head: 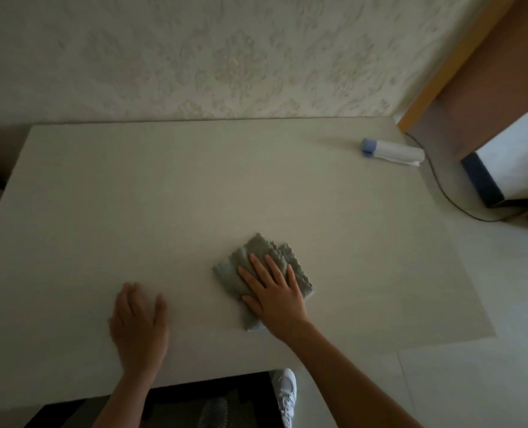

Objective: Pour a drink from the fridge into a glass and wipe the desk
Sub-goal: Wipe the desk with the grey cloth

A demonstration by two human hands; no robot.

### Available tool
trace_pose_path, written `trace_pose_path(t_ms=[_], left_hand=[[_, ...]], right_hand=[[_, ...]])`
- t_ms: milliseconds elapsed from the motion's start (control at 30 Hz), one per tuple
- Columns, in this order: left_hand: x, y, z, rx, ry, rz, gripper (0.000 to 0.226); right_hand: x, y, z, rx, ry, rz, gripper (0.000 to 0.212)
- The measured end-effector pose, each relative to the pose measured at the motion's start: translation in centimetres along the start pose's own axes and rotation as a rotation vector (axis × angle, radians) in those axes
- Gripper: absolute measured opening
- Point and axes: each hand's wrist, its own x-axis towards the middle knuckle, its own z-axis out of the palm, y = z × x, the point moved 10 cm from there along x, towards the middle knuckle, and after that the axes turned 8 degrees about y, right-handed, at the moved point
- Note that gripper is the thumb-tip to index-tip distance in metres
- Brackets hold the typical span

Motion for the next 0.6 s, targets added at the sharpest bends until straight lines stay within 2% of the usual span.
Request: trace_pose_path(t_ms=[167,267,367,467,600], left_hand=[[-0.3,2.8,-0.8,-0.032,0.053,-0.046,0.043],[-1.7,5.2,-0.8,-0.062,0.041,-0.016,0.045],[-3.1,7.3,-0.3,-0.072,0.039,0.051,0.047],[-4.4,9.0,0.1,-0.063,0.037,0.121,0.049],[-5.4,9.9,0.7,-0.061,0.007,0.119,0.052]], right_hand=[[-5.2,12.9,-1.6,-0.029,-0.079,0.257,0.057],[-8.5,19.9,-3.3,-0.023,-0.057,0.415,0.065],[-11.1,25.7,-3.5,-0.003,-0.082,0.534,0.059],[-11.9,27.9,-3.6,0.028,-0.113,0.577,0.059],[-11.6,27.7,-3.2,0.028,-0.141,0.583,0.059]])
